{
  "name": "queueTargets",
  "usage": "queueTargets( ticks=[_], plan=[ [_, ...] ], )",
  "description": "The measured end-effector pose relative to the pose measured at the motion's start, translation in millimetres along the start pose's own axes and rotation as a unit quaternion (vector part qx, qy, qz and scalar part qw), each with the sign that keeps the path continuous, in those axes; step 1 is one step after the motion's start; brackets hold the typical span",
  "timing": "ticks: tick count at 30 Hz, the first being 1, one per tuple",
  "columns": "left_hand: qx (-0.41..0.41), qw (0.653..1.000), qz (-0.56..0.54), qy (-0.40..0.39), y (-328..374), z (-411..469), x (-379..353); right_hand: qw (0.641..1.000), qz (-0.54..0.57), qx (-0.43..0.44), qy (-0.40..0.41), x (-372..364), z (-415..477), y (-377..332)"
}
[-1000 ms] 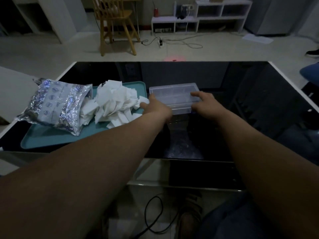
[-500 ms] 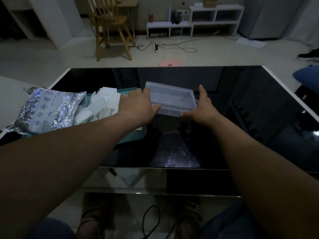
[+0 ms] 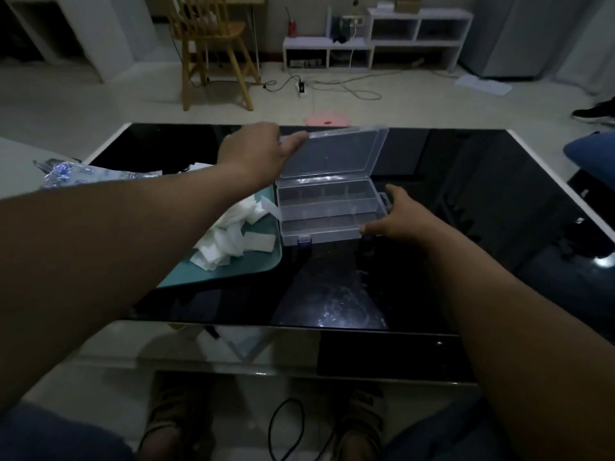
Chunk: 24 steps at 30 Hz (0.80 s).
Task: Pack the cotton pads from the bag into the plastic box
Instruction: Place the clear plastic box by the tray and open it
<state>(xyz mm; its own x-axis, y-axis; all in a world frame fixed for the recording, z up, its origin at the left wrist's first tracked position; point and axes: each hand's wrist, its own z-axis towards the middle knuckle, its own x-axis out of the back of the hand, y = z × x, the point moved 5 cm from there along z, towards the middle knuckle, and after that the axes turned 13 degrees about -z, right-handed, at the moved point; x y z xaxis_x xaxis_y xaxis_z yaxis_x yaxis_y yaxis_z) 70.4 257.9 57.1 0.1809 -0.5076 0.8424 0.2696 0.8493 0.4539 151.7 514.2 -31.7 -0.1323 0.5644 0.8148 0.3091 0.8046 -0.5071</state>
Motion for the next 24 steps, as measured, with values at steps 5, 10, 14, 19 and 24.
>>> queueTargets(
  ticks=[5,10,14,19,24],
  plan=[
    [0.104,0.988,-0.103,0.041,-20.4,31.6,4.8,0.997,-0.068,-0.006,-0.038,-1.2,0.2,-5.7],
    [-0.007,0.995,0.023,-0.099,-27.7,0.0,-13.3,0.985,-0.171,0.019,0.028,15.7,-6.4,-29.1],
    [-0.058,0.957,0.126,-0.256,-44.6,-29.0,-33.4,0.975,-0.156,0.132,0.085,7.3,-19.1,-76.9],
    [-0.064,0.977,0.053,-0.195,-49.3,-25.2,-37.6,0.972,-0.169,0.157,0.045,-23.5,-15.6,-106.3],
    [-0.060,0.987,0.001,-0.151,-55.1,-25.5,-17.7,0.965,-0.192,0.176,0.041,-42.5,-8.0,-126.4]
  ],
)
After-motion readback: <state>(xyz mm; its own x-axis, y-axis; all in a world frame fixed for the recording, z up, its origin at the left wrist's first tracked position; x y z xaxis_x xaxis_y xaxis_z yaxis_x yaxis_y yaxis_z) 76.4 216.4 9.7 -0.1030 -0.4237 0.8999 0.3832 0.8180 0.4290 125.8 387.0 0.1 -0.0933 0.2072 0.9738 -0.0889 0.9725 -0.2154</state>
